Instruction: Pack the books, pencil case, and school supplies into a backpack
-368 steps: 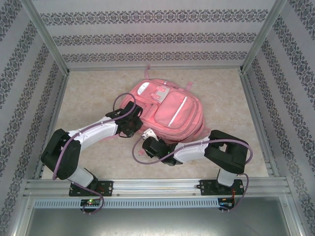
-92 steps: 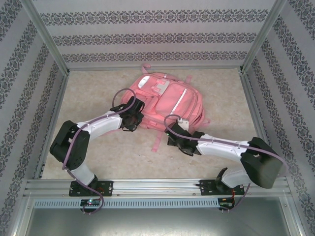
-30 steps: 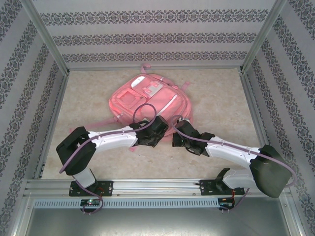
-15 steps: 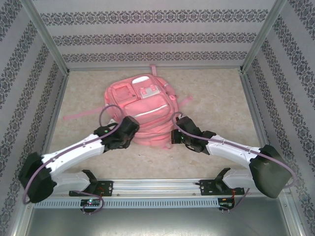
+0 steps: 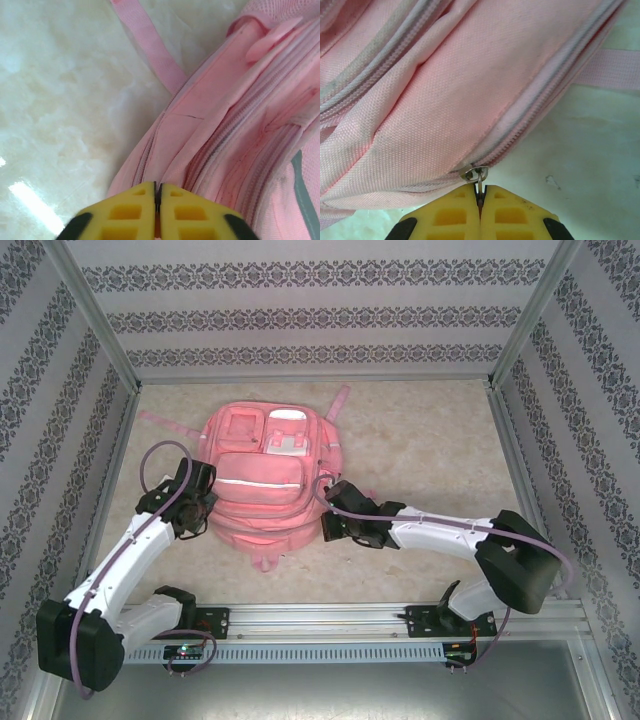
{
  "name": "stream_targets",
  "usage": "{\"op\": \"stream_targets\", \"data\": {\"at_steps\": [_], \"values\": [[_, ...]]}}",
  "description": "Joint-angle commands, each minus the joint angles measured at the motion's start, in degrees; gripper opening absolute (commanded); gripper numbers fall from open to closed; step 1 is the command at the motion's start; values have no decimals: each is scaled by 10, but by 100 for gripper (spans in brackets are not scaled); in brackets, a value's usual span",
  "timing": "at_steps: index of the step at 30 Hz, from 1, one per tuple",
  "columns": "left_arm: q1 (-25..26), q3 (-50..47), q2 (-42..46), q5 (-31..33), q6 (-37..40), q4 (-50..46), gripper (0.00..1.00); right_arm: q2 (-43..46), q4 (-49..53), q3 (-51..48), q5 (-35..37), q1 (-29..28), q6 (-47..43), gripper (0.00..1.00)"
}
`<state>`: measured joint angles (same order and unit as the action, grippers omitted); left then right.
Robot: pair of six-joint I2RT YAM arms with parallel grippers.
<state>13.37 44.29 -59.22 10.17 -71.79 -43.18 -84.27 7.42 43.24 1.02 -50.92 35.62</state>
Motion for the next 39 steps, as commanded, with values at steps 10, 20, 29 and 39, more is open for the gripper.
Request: {"op": "stream_targets", "data": {"at_steps": [10, 20, 29, 39], "values": [[156, -14, 56, -86, -159, 16, 41, -14, -5, 11, 21, -8, 3, 0], [343, 12, -87, -49, -319, 202, 48, -5, -12, -1, 23, -6, -3, 0], [389, 53, -187, -36, -373, 218, 52, 0, -23, -7, 21, -5, -4, 0], [388, 78, -205, 54, -351, 101, 0, 9, -22, -10, 26, -2, -7, 0]]}}
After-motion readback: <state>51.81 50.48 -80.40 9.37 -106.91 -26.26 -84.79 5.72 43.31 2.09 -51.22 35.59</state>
